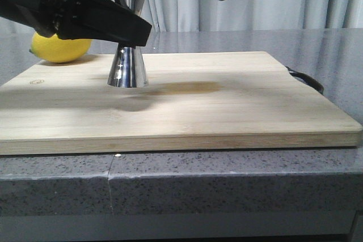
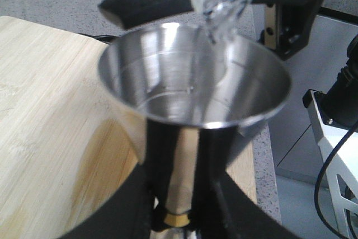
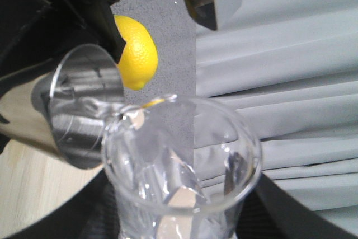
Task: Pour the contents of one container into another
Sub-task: 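Tilt the beaker with the right gripper, pouring liquid into the held jigger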
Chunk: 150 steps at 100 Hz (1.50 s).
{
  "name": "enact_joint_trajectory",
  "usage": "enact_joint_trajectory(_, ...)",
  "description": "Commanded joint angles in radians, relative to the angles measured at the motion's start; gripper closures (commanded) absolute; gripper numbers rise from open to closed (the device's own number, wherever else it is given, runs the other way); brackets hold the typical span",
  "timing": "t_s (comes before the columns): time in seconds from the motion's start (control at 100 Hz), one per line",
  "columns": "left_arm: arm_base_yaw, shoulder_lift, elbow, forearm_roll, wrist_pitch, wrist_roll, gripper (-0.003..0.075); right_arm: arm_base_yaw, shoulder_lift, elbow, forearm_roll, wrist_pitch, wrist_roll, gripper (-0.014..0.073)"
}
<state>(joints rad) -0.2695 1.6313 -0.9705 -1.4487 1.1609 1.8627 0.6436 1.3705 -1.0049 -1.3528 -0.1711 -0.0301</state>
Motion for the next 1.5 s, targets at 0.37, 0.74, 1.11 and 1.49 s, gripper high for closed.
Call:
enact_joint_trajectory(0.37, -0.006, -0.036, -0.030, -0.067, 0.117, -0.012, 0.0740, 0.002, -0.039, -0.037, -0.013, -0.024, -0.001, 0.0413)
enact_joint_trajectory(0.74, -0.006, -0.036, -0.030, -0.066, 0.117, -0.012, 0.0740, 0.002, -0.039, -0.037, -0.055, -0.019, -0.001, 0.0412)
enact_joint_trajectory(1.11, -0.006, -0.036, -0.030, -0.065, 0.117, -0.012, 0.0740, 0.002, -0.039, -0.037, -0.069, -0.005, -0.001, 0.0412)
enact_joint_trajectory(1.49, -0.006, -0.036, -0.030, -0.065, 0.117, -0.012, 0.0740, 0.002, -0.039, -0.037, -0.087, -0.005, -0.001, 0.0412)
